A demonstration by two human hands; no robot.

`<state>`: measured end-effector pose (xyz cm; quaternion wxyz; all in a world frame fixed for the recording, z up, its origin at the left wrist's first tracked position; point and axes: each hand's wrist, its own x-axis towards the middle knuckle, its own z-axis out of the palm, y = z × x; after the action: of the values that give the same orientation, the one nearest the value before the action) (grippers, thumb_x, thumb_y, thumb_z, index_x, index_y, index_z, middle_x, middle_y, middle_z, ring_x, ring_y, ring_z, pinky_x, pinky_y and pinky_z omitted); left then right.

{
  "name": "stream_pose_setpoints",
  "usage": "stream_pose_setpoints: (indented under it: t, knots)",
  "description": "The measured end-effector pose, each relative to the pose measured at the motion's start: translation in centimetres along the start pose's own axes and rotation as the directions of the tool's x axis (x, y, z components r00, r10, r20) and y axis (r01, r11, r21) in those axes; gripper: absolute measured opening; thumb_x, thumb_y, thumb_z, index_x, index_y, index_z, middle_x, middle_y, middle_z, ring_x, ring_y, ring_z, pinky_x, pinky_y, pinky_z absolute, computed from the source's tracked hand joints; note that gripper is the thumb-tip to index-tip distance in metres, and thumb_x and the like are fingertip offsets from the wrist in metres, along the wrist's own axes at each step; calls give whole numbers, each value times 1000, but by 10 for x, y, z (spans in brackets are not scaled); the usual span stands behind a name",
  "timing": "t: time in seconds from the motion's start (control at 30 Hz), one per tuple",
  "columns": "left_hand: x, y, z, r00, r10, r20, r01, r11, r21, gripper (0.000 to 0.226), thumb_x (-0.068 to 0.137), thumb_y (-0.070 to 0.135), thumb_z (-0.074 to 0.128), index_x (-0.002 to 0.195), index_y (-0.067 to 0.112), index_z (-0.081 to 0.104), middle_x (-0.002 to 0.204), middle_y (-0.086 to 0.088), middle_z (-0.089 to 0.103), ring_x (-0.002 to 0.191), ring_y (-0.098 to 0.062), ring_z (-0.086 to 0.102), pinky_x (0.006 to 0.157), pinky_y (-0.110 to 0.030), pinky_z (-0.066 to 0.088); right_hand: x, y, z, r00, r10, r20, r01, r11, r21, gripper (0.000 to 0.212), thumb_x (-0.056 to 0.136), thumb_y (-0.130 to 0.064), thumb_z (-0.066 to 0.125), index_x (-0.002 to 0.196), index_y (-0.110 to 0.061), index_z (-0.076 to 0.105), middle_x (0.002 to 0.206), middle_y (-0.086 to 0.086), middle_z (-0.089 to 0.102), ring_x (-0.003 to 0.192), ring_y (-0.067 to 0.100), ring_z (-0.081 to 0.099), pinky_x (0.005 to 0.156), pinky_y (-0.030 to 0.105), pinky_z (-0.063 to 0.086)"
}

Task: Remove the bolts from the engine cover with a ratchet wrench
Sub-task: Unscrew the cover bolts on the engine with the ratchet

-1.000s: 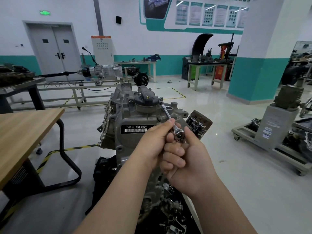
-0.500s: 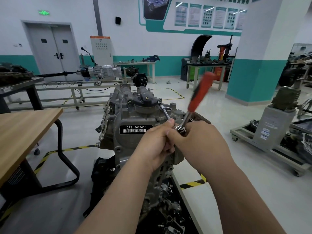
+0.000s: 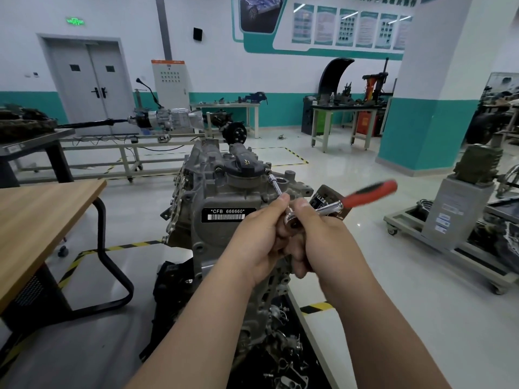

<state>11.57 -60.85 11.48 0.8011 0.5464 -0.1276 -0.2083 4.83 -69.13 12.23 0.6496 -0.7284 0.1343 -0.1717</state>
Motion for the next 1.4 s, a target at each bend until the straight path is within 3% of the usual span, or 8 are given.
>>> stream_pose_setpoints:
  t: [0.1,0.27,0.43,0.53,0.63,0.87,1.23,1.4]
  knots:
    - [-4,2,-2,999,-38,-1,38,999,36,48,94,41,54,54,15,54,38,-2,45,27,-15,44,34,-13,35,-3,5,11,984,113,134,-161,885,436,54,98,-51,44,63,-20,70,45,3,43,32,17,35,43,27,32]
    - [-4,2,-1,1000,6,1,-6,1000,23,39,94,34,57,64,17,73,64,-5,53,54,-12,53,48,-16,47,-12,5,10,833,110,543,-546,330,770,53,91,-52,44,72,-7,66,40,-7,36,25,6,30,32,18,27]
    - [-5,2,1,999,25,-20,-25,999,20,30,94,31,59,70,14,67,49,2,54,40,-8,52,41,-13,43,-10,3,12,867,159,473,-489,459,742,53,90,-54,46,66,-11,64,38,-6,34,25,8,28,32,18,29]
    - [-6,1,3,999,23,-27,-21,998,59,32,94,34,58,69,15,61,41,3,46,33,-12,45,38,-14,36,-4,8,9,949,194,248,-305,765,567,59,95,-55,44,55,-17,63,39,-1,35,29,14,29,36,23,31]
    - [-3,0,4,998,52,-47,-48,995,83,38,94,32,58,58,19,63,52,-1,47,42,-16,43,48,-25,32,-3,2,0,1000,16,9,-16,1000,-5,62,94,-55,47,44,-22,60,37,0,47,33,18,43,41,28,36]
    - [-1,-2,3,998,36,-44,-34,998,45,25,95,29,56,76,18,68,53,3,46,42,-10,34,45,-23,29,-4,-8,-8,940,-329,-92,187,720,-668,51,78,-61,54,52,-17,51,47,-3,58,49,14,56,47,29,41]
    - [-4,2,-1,998,60,-31,-58,995,85,35,95,37,54,69,18,64,52,0,49,42,-14,42,45,-21,33,-2,-3,4,1000,10,8,-10,995,97,61,94,-55,46,45,-20,55,38,-1,39,32,18,38,45,28,34]
    - [-2,4,-6,1000,-8,-9,9,996,94,36,92,39,60,67,15,55,51,-1,51,34,-12,51,33,-13,35,-8,-7,12,901,181,393,-425,545,723,54,96,-54,42,70,-10,61,38,-7,29,26,8,26,33,18,29]
